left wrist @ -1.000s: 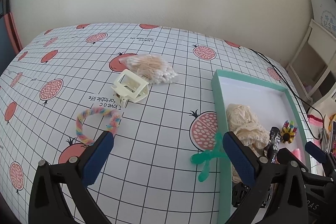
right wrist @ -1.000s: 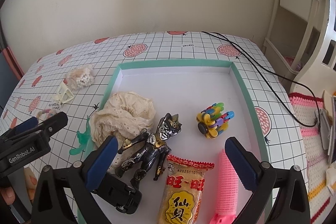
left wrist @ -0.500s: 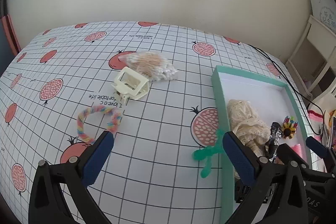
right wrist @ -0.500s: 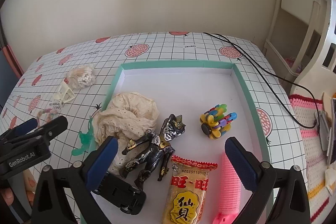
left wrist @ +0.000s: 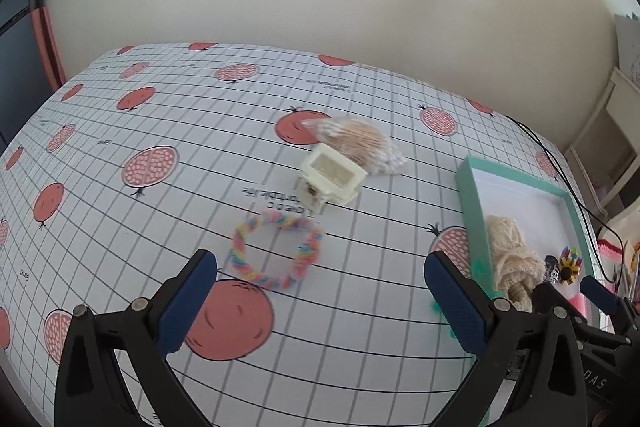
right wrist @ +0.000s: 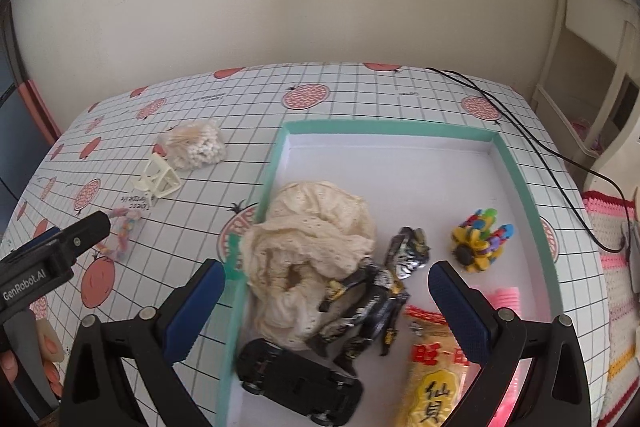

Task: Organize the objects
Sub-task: 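Move the left tool toward the rainbow fuzzy ring while the right tool withdraws from the tray, then lower the left tool over the rainbow ring while the right tool moves to the green plastic piece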

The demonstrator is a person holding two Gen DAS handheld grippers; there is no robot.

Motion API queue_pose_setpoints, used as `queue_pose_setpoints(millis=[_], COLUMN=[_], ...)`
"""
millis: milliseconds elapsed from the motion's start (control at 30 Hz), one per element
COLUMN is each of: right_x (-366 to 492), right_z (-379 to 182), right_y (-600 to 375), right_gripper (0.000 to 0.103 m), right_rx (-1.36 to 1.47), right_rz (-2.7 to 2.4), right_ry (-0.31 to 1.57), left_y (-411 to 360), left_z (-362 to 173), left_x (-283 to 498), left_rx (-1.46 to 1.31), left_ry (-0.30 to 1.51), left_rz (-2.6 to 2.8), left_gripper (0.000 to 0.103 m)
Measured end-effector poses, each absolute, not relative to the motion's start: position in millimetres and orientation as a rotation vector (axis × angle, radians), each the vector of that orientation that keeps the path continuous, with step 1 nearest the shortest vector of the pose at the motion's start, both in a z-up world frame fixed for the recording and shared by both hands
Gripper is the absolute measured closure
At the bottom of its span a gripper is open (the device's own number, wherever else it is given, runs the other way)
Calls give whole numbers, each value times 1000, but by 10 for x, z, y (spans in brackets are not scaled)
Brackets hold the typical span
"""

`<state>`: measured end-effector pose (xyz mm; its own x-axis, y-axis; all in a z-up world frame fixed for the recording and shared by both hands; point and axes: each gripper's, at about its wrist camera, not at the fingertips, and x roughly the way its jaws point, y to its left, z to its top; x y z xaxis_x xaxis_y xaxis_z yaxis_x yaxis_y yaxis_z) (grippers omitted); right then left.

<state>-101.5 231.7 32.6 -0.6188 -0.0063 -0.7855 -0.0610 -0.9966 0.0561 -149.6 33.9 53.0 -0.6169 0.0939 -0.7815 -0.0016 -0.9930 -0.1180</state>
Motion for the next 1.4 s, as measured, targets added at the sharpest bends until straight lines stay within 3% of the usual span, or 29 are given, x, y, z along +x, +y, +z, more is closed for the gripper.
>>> queue_pose_setpoints(millis=[567, 700, 1400], right_x=[-1068, -1064, -1067], right_z=[289, 305, 404], right_y=[1748, 1778, 2096], right_gripper=[0, 0, 0], right_rx=[-1393, -1381, -1234], right_rz=[2891, 2904, 2887], right_ry=[11, 56, 266], left_y=[-501, -557, -316], left_z=[399, 335, -29], left_x=[-1490, -1505, -1733], left_rx=[-1430, -1451, -1511], left_ry=[-385, -411, -155], left_rz=[2884, 2875, 2819], left_gripper=[0, 0, 0])
